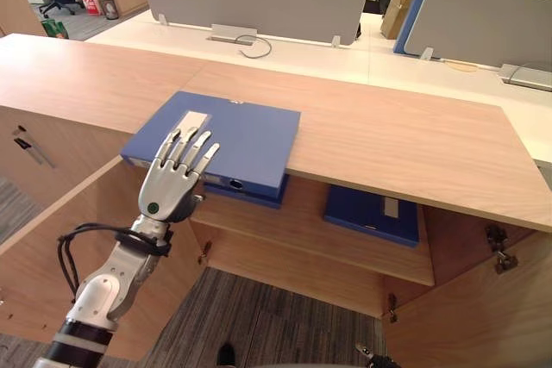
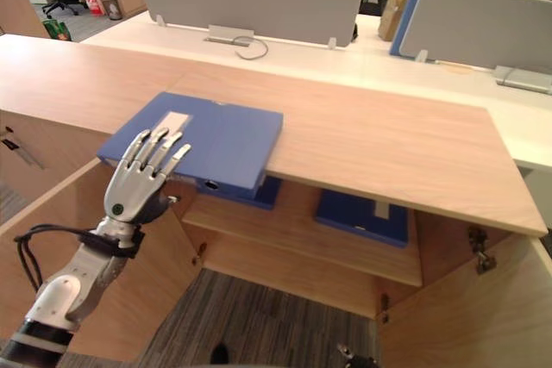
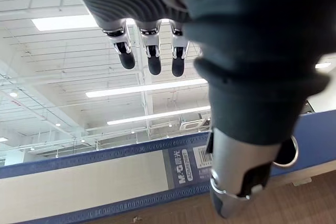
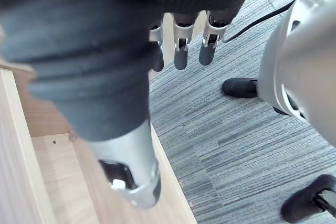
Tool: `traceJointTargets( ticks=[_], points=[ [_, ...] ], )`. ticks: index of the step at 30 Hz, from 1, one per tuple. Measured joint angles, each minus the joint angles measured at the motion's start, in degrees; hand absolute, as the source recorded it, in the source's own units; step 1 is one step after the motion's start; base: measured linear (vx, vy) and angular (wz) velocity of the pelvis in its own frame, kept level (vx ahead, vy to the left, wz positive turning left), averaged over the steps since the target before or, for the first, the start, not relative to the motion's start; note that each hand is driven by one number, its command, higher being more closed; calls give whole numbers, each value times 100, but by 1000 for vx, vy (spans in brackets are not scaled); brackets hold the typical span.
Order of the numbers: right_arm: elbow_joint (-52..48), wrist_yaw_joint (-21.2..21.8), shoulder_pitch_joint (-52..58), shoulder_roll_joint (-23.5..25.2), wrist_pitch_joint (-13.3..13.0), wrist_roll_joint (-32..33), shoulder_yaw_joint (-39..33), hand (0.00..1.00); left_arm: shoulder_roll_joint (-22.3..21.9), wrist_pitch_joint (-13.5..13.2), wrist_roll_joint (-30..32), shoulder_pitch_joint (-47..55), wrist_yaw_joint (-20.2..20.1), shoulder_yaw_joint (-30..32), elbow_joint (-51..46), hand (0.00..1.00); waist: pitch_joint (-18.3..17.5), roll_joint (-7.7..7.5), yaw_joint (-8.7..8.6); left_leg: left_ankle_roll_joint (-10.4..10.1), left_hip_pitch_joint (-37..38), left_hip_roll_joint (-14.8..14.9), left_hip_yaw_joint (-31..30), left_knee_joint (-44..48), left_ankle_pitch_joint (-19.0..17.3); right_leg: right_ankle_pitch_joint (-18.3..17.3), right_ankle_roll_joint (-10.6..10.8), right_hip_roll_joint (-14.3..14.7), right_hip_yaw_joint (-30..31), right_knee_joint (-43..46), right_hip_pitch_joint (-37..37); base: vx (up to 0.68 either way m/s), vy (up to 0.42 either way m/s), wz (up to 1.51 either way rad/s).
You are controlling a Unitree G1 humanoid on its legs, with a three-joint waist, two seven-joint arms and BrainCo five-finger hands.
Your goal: Walk over to the cabinet, pick up the folder, carry it to the office cabinet, place the folder inside the office cabinet, then close the office cabinet door
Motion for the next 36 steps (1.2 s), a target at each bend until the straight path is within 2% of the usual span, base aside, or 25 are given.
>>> traceJointTargets(
  ticks=[5,7,11,13,15,16,17,18,19,20,21,27,32,36],
  points=[
    [-46,-1,-68,-115,0,-7,-1,0,85,5,6,-318,-110,-153,444,0,-1,19,-58,1,0,-2,23,0,1,0,-1,-14,28,30,-10,-3,3,-2],
    [-45,-3,-64,-136,7,-8,-58,0,330,-35,124,-491,-213,-352,440,0,5,29,-88,1,-2,-7,21,0,1,-1,-1,-20,26,31,-11,0,0,0],
    [-45,122,-112,-166,102,-14,-333,0,635,-256,110,-956,-502,-827,237,0,7,91,-103,4,-2,-57,8,0,3,1,2,-78,22,67,-11,0,0,0],
    [-46,110,-136,-155,147,-31,-484,0,641,-485,108,-1031,-595,-919,166,0,-11,120,-131,5,-2,-67,7,0,2,1,2,-88,22,70,-11,0,0,0],
    [-72,109,-118,-151,167,-87,-464,0,640,-636,76,-1233,-596,-918,945,0,-18,149,-170,4,17,-46,13,0,1,0,-4,-61,23,50,1,-3,-2,-3],
    [-181,108,-108,-120,184,-241,-442,0,638,-513,-36,-1509,-548,-895,2110,0,-4,157,-240,3,76,-19,32,1,1,14,-22,-23,38,15,21,-13,-7,-8],
    [-231,108,-107,-105,184,-241,-431,0,636,-427,-78,-1586,-484,-870,2404,0,3,149,-265,1,99,-7,45,1,-1,14,-25,-10,51,8,35,-25,-10,-10],
    [-278,107,-107,-102,182,-241,-393,0,609,-195,-103,-1689,-472,-809,2633,100,10,133,-280,-7,121,7,64,0,-7,16,-31,2,76,-20,41,-31,-7,-12],
    [-322,107,-120,-104,175,-238,-390,0,596,100,-104,-1811,-511,-755,2777,100,18,115,-285,-20,125,31,82,0,-17,30,-60,35,99,-73,40,-35,-9,-14],
    [-387,107,-118,-102,175,-235,-387,0,594,263,-104,-1849,-562,-711,2814,100,27,108,-294,-33,125,45,96,0,-26,50,-87,65,118,-127,41,-30,-6,-12],
    [-416,106,-112,-103,174,-234,-385,0,589,306,-104,-1850,-569,-691,2813,100,28,109,-301,-37,126,49,104,0,-29,59,-97,77,127,-151,43,-20,-6,-8],
    [-529,103,-122,-105,174,-234,-230,0,528,420,-165,-1915,-585,-660,2825,100,81,106,-379,-118,300,79,170,-1,-111,81,-110,132,188,-300,207,1,2,-7],
    [-631,103,-122,-105,177,-238,-245,0,392,532,-243,-1924,-533,-390,2847,100,86,116,-437,-123,319,100,233,1,-119,118,-103,193,239,-413,215,23,-1,-8],
    [-673,109,-161,-106,178,-246,-250,0,328,507,-241,-1905,-517,-284,2842,100,95,124,-405,-132,361,91,225,1,-126,209,-60,242,236,-545,314,9,-1,0]
  ],
)
